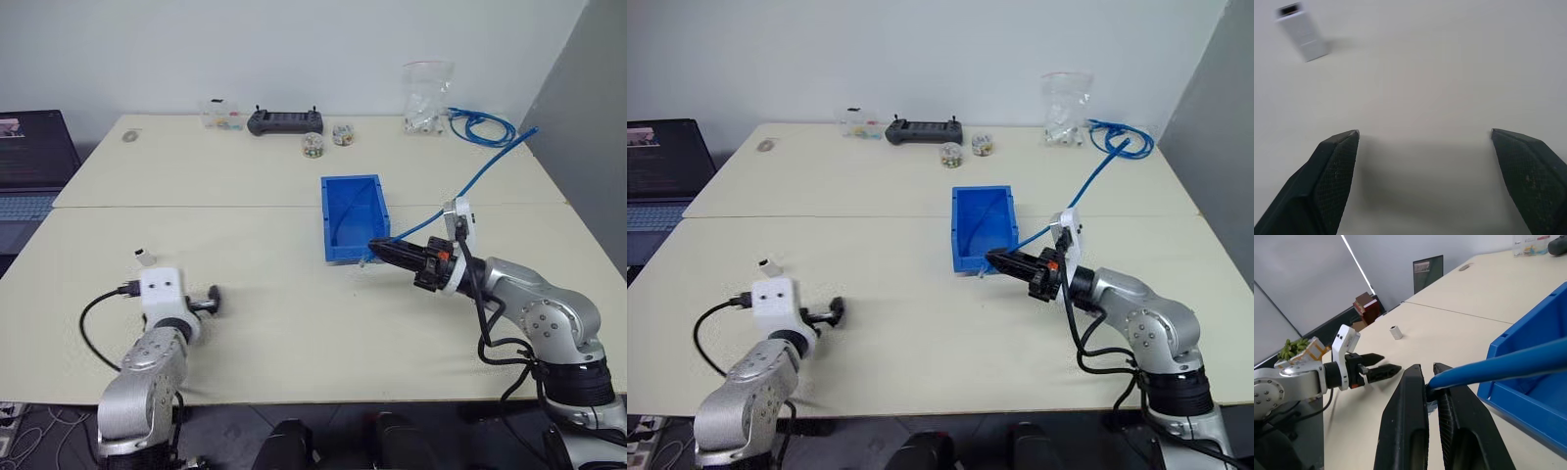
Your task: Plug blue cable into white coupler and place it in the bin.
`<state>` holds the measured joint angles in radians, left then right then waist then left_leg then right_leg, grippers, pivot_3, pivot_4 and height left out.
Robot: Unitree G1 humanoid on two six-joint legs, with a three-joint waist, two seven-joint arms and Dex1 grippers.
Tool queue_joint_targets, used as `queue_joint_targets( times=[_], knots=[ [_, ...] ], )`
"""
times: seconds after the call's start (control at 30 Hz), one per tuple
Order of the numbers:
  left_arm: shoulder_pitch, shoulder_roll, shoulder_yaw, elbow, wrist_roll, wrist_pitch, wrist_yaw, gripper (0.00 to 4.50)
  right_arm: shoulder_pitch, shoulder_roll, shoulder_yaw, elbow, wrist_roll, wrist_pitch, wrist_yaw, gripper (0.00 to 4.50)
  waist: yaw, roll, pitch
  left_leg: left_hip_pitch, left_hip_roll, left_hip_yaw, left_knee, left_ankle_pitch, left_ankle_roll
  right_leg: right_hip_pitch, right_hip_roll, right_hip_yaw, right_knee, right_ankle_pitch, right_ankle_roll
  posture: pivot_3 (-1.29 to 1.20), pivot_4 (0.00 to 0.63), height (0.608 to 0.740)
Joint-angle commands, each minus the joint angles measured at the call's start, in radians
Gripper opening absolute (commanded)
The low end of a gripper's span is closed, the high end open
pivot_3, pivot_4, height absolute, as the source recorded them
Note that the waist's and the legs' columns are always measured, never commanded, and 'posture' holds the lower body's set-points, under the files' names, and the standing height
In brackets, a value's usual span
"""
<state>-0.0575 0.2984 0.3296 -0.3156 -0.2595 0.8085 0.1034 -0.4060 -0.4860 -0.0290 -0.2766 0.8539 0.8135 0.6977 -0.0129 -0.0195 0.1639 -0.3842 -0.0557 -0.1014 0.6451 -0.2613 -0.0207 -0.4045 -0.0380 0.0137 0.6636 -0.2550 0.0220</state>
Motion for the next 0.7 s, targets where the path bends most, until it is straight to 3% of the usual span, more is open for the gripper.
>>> queue_joint_targets(
  times=[0.03,0.2,0.7],
  knots=[
    [-0.096,0.016,0.091,0.098,0.005,-0.005,0.031,4.5,-0.017,0.0,-0.005,-0.012,-0.01,-0.019,0.019,0.0,0.005,0.0,0.0,0.0,0.0,0.0,0.0,0.0,0.0,0.0,0.0,0.0,0.0,0.0,0.0,0.0,0.15,0.74],
    [-0.219,0.061,0.163,0.261,-0.018,0.006,0.013,4.5,-0.025,0.0,-0.002,-0.012,-0.014,-0.016,0.021,0.0,0.007,-0.001,0.0,0.0,0.0,0.0,0.0,0.0,0.0,0.0,0.0,0.0,0.0,0.0,0.0,0.0,0.15,0.74],
    [-0.438,0.161,0.116,0.563,0.029,-0.039,-0.024,4.5,-0.026,-0.005,0.008,-0.037,-0.023,-0.004,0.017,0.0,0.007,-0.001,0.0,0.0,-0.001,0.0,0.0,0.0,-0.001,-0.001,-0.001,0.0,0.0,0.0,0.0,0.0,0.15,0.74]
  ],
)
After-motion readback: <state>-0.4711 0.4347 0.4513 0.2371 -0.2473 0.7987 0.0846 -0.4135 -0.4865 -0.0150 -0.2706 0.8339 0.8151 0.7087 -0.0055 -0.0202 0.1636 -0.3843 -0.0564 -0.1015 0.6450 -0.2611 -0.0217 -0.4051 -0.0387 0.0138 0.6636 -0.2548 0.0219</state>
